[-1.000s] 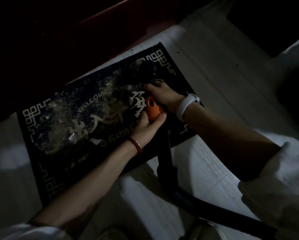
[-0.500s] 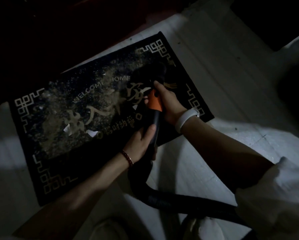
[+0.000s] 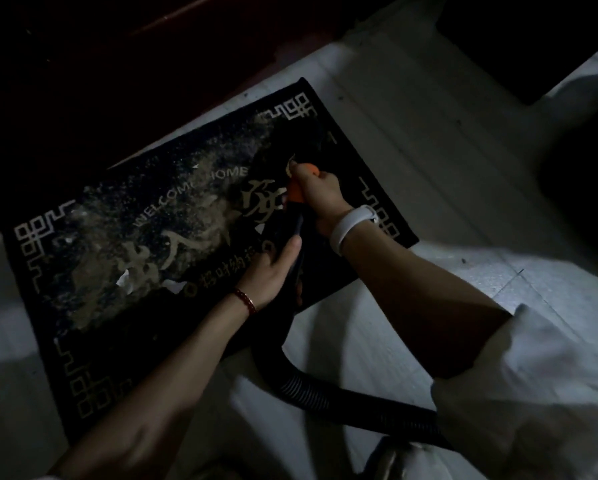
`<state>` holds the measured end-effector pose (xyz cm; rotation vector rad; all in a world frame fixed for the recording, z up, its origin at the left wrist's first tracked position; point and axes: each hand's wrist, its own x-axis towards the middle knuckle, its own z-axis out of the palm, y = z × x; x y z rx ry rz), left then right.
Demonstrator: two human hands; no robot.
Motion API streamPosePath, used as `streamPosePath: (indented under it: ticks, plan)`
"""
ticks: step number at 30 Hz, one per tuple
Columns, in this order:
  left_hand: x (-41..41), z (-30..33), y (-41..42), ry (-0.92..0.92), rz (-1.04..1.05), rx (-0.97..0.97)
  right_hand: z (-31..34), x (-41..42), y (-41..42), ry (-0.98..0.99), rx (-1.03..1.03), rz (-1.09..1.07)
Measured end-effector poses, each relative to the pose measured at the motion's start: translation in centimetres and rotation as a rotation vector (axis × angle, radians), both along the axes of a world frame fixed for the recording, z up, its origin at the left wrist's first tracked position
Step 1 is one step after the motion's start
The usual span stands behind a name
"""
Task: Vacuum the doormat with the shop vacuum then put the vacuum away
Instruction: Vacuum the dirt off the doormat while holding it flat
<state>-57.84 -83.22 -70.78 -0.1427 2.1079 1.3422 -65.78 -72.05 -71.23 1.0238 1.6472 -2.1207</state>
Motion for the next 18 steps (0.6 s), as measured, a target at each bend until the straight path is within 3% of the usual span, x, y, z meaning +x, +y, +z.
streamPosePath:
  ticks: [6, 18]
  plan:
    - [-0.8, 0.0, 0.0, -0.002, 0.018, 0.0, 0.5, -0.9, 0.3, 0.106, -0.066, -0.024]
    - [-0.7, -0.4, -0.1, -0.064, 0.058, 0.032, -0.4, -1.1, 0.2, 0.062, -0.023, 0.026]
